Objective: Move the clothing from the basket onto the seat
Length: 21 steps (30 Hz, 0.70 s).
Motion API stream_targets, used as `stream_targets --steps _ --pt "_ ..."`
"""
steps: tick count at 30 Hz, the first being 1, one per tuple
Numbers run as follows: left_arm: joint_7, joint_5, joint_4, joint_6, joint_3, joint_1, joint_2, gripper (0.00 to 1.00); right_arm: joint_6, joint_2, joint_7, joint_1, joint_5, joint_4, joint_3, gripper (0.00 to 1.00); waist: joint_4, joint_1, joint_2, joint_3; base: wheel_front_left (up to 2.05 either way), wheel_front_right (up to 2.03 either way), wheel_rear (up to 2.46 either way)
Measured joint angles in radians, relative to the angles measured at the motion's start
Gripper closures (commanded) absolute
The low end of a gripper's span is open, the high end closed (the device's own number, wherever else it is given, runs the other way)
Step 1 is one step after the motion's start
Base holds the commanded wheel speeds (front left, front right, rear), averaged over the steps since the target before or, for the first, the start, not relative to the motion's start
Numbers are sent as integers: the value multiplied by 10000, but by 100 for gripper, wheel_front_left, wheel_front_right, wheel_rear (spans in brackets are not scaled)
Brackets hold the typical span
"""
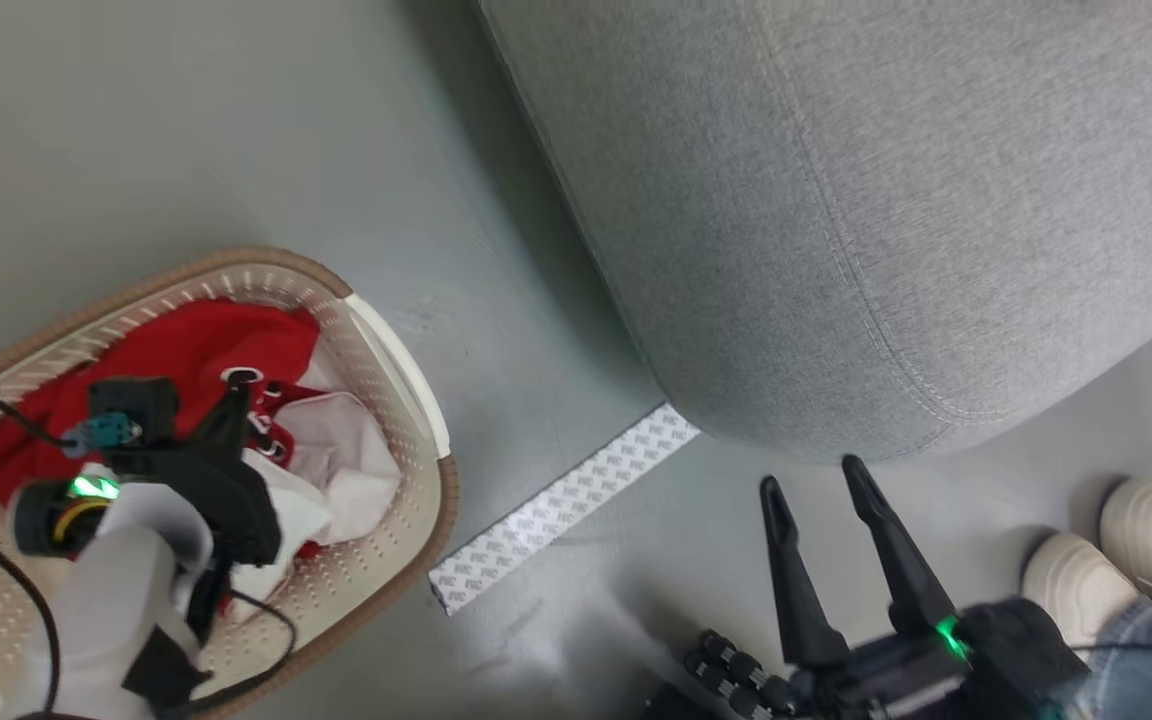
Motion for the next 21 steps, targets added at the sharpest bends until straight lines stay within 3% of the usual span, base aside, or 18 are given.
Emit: stream_targets --steps 12,21 --pt "-495 -1018 -817 -403 -27 1204 -917 100 0 25 479 -1556 -230 2276 -119 0 898 -1 -1 -1952 0 0 0" --pt "-385 -1522 -1662 -424 -408 1883 -1360 100 0 25 920 -1014 -119 3037 -81 0 2105 -3 -2 -4334 0 0 0"
